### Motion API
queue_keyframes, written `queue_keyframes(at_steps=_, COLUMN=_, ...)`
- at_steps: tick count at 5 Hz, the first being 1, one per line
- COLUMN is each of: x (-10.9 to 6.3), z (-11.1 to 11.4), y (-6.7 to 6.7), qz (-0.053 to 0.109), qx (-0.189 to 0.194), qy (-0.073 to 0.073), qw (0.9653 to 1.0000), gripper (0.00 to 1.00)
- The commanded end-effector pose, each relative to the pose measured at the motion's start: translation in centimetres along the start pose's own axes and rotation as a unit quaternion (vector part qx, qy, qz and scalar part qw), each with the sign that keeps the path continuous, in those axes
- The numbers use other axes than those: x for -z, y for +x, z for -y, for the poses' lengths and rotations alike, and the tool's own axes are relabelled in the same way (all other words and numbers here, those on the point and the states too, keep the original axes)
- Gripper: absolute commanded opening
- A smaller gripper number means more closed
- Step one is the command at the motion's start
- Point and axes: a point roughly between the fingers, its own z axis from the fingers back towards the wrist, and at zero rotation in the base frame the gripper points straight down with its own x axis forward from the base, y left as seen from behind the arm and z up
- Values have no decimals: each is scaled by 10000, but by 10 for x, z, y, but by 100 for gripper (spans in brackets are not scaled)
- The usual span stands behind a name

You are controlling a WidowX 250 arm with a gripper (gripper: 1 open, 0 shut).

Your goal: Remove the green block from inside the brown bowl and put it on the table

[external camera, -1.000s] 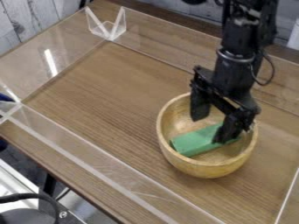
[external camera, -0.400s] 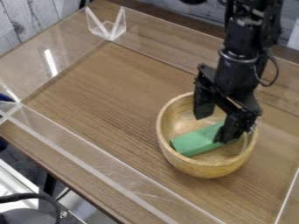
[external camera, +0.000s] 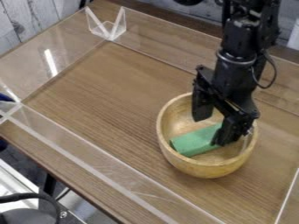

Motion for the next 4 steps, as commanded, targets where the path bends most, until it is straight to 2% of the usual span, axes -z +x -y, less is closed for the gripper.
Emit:
queue_keyframes(at_steps=1, x=-11, z=-3, y=5, qz=278, qx=48, qy=30, qw=9996, gripper=100)
queue_keyframes(at_steps=4, x=-9, z=-6, y=7, qz=334, qx=98, qy=-12, qw=9994, gripper=100)
